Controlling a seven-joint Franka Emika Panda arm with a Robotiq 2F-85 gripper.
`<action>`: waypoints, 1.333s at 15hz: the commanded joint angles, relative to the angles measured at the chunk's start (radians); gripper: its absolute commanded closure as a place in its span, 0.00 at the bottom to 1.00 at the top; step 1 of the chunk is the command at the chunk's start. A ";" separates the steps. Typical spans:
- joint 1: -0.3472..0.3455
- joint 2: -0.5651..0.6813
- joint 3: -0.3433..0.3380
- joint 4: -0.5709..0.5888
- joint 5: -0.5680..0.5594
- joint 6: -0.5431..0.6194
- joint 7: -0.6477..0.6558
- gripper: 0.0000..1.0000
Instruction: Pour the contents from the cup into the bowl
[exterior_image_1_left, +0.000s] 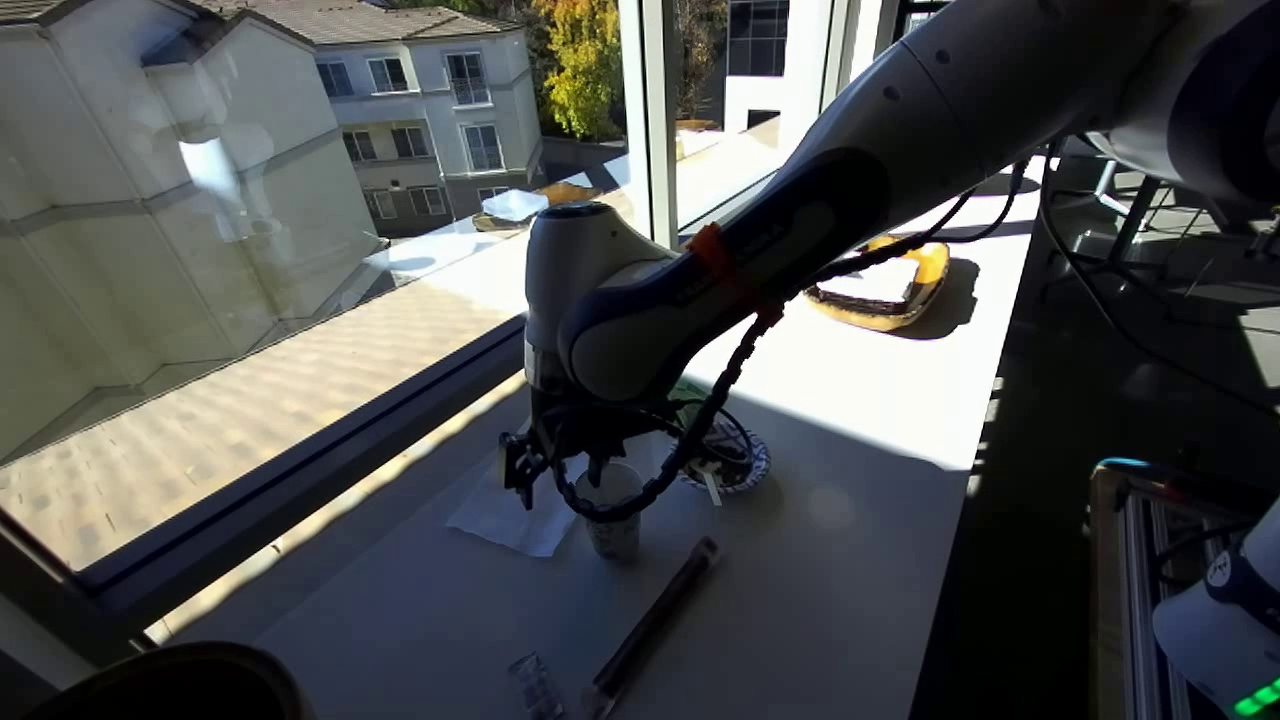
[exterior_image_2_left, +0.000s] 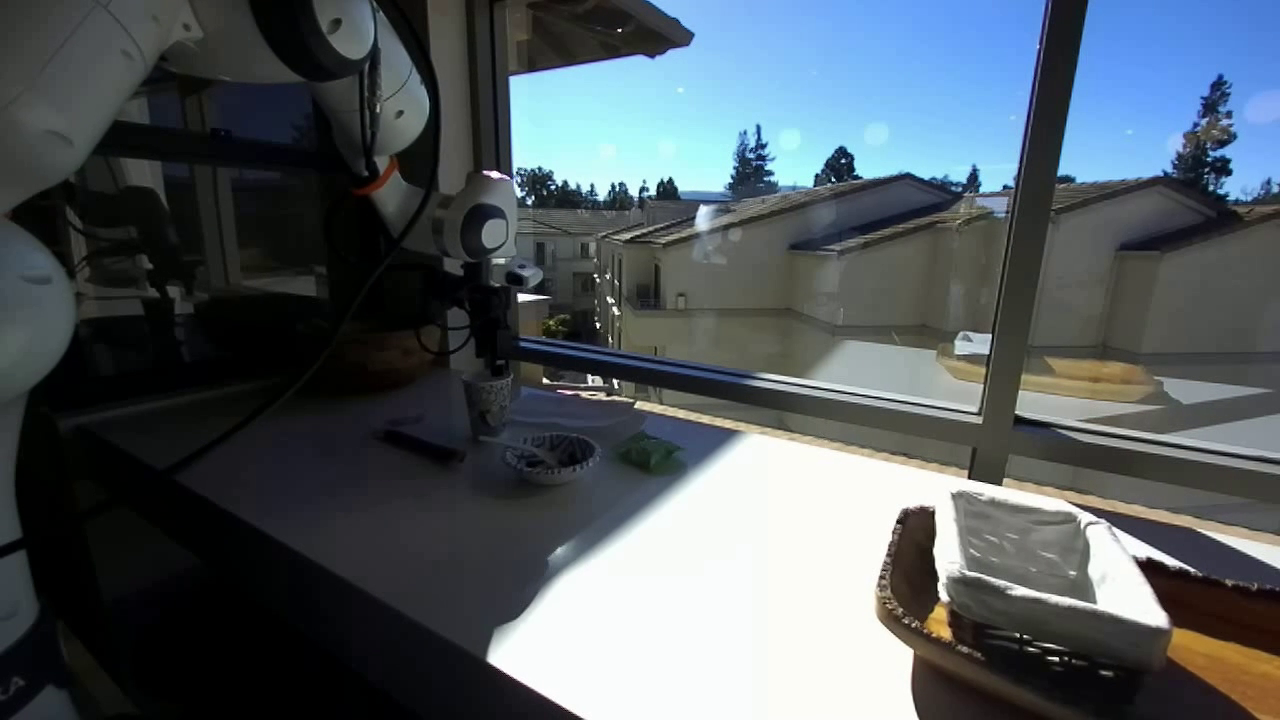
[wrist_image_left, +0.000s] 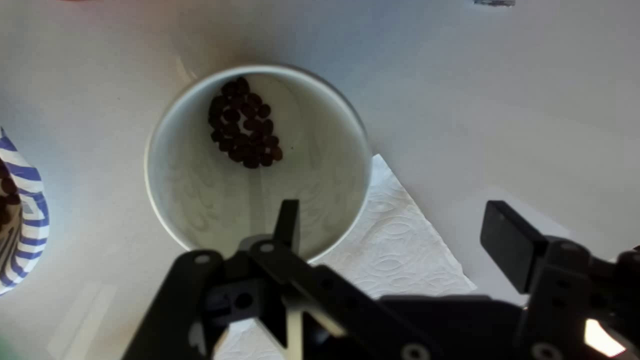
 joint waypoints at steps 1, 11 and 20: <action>0.026 0.049 -0.016 0.071 -0.017 -0.042 0.036 0.33; 0.030 0.076 -0.012 0.131 -0.010 -0.139 0.044 0.79; 0.002 0.018 -0.018 0.094 0.002 -0.161 0.038 0.99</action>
